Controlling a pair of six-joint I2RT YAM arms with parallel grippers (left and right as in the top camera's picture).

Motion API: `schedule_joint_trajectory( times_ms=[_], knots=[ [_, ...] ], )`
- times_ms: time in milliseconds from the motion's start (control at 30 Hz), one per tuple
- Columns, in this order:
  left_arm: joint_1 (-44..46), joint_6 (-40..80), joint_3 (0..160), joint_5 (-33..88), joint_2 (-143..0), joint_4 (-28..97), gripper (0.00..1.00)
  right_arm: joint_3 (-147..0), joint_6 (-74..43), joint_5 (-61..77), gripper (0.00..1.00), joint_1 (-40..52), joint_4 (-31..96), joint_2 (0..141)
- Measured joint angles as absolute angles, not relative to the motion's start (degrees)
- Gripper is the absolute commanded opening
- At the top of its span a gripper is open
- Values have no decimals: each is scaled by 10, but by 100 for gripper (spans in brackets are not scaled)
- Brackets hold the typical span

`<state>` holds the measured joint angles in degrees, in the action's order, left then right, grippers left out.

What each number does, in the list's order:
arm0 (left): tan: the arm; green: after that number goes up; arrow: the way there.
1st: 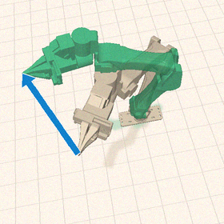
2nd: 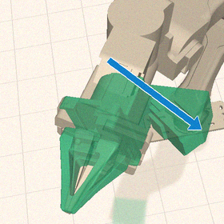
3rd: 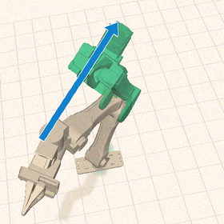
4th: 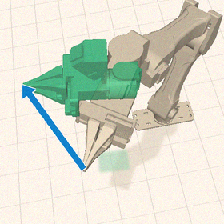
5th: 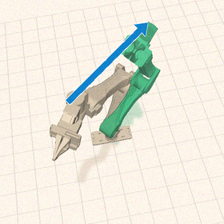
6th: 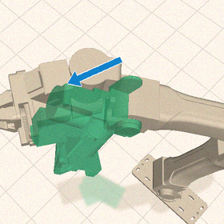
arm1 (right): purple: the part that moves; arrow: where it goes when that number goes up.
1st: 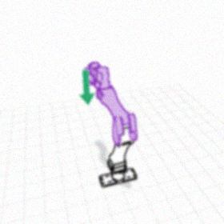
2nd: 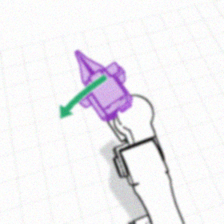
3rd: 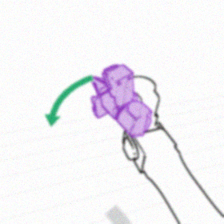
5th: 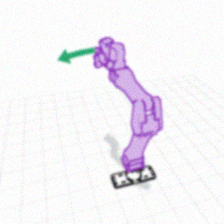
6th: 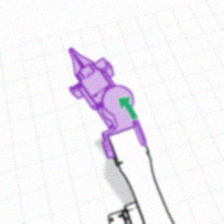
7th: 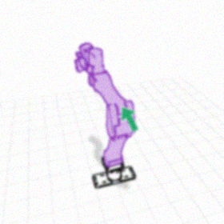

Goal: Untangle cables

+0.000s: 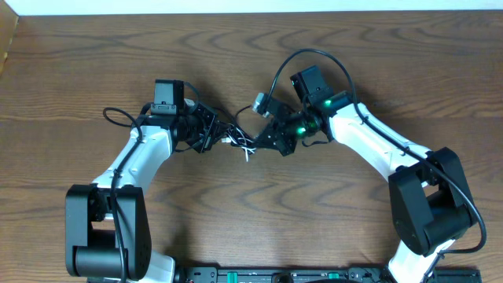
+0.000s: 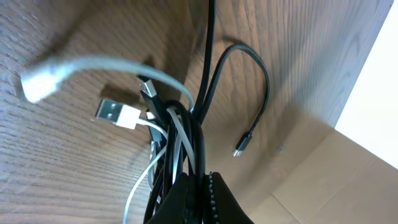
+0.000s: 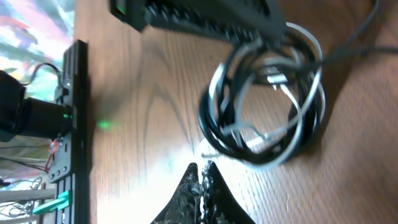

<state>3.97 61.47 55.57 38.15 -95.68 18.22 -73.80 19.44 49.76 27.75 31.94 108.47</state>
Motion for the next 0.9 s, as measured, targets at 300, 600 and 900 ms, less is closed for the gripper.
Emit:
schedule_joint_trajectory(
  times_ms=[300, 600, 900],
  knots=[
    [40, 615, 556, 373, -957, 182, 7, -742, 113, 424, 20, 280, 325, 1085],
    [40, 552, 555, 370, -957, 149, 8, -794, 79, 404, 15, 294, 315, 1075],
    [40, 368, 555, 369, -957, 125, 7, -794, -49, 292, 1, 207, 366, 1075]
  ],
)
